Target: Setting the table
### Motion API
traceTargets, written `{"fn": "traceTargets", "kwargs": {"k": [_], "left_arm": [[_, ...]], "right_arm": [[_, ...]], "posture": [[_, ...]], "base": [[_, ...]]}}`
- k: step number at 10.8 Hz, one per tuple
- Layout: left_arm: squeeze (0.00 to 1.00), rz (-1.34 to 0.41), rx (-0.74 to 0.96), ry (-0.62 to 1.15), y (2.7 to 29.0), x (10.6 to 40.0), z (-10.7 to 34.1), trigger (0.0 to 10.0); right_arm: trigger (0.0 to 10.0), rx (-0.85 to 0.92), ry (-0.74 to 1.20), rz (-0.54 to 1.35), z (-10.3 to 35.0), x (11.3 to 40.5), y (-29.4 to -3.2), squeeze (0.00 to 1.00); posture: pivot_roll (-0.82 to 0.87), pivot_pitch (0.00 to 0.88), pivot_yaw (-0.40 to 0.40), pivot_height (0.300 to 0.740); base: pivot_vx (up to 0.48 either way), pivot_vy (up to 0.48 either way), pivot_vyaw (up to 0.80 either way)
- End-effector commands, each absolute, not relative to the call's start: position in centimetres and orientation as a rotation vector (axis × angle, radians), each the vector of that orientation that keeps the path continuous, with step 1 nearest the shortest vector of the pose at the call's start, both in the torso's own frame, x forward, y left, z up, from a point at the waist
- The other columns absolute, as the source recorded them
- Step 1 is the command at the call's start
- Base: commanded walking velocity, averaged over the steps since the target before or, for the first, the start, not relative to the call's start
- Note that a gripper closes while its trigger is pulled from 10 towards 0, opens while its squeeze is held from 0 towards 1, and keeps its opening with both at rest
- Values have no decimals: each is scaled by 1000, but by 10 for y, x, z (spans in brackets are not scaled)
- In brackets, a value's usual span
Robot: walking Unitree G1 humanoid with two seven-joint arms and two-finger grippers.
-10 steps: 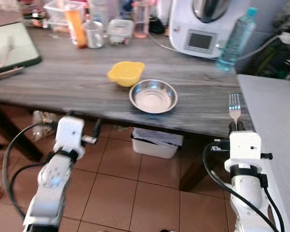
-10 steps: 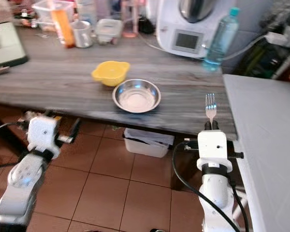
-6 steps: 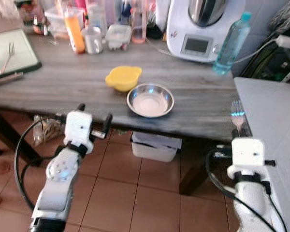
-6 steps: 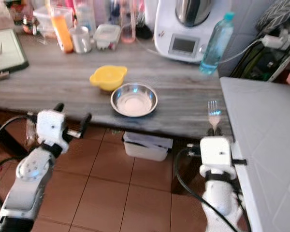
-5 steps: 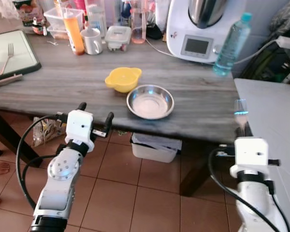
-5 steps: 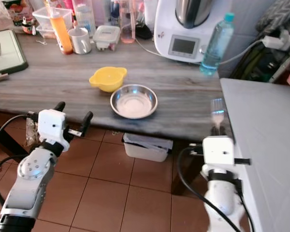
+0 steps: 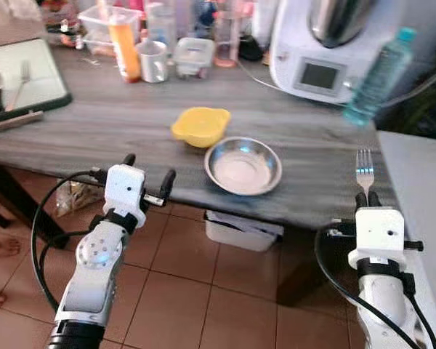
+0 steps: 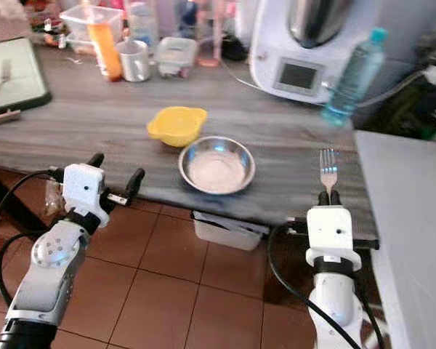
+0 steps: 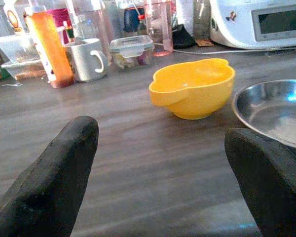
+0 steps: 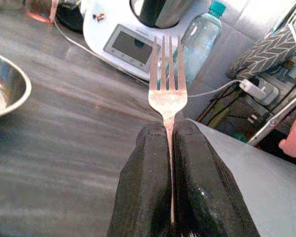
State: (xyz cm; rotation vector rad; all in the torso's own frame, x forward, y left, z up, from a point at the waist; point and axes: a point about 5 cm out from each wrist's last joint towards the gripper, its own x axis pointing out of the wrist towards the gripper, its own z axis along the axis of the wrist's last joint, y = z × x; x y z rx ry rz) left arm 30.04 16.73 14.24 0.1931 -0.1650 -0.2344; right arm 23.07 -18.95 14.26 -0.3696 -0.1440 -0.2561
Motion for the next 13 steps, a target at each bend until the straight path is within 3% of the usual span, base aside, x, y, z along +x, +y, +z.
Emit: {"fn": "traceTargets", "kwargs": {"k": [1,7,11,13], "left_arm": [[0,-243,184,-164,165,300,141,10000],[0,-260,175,-157,161,302,139,10000],[0,-298,171,-153,159,295,136,10000],[0,-313,184,-147,161,295,134,10000]], "right_arm": [[10000,-378,-158,-283,147,228,-194,0],[10000,-377,-157,-288,146,228,-195,0],[10000,-374,-146,-284,145,225,-193,0],[10000,-259,-133,-264,148,230,-187,0]], "posture": [[72,109,-34,740],[65,106,-27,740],[64,116,-26,740],[65,116,-15,740]], "base": [[292,0,0],[305,0,0],[0,0,0],[0,0,0]]}}
